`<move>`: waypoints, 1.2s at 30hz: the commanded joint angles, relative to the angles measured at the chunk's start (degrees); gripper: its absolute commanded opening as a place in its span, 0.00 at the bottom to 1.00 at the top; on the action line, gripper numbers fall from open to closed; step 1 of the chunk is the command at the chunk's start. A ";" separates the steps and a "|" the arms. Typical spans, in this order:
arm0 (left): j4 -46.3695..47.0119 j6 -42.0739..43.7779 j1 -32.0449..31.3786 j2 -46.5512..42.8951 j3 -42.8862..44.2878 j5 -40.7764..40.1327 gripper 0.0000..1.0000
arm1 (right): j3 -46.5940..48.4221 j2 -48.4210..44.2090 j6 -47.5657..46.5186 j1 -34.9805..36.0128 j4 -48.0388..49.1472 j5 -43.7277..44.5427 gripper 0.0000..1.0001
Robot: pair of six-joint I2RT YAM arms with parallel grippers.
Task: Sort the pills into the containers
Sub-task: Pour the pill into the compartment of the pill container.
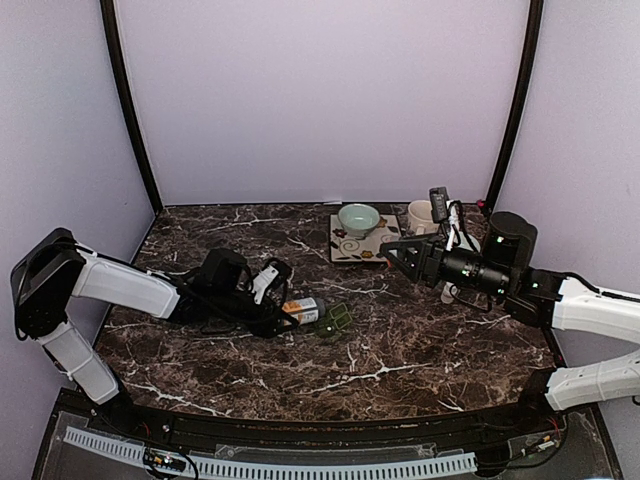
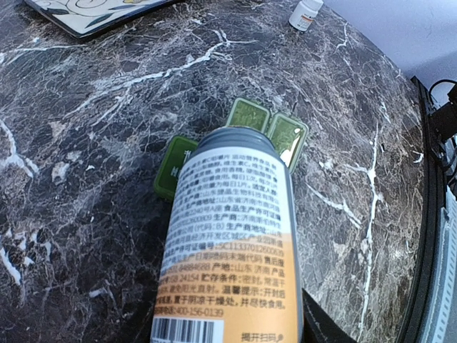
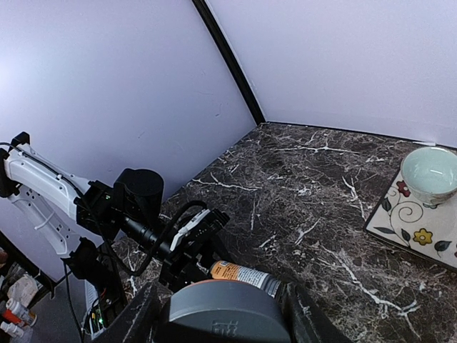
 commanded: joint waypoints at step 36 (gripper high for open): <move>-6.77 2.70 -1.89 -3.16 4.64 -3.95 0.00 | 0.59 0.69 0.71 -0.29 2.10 -0.69 0.42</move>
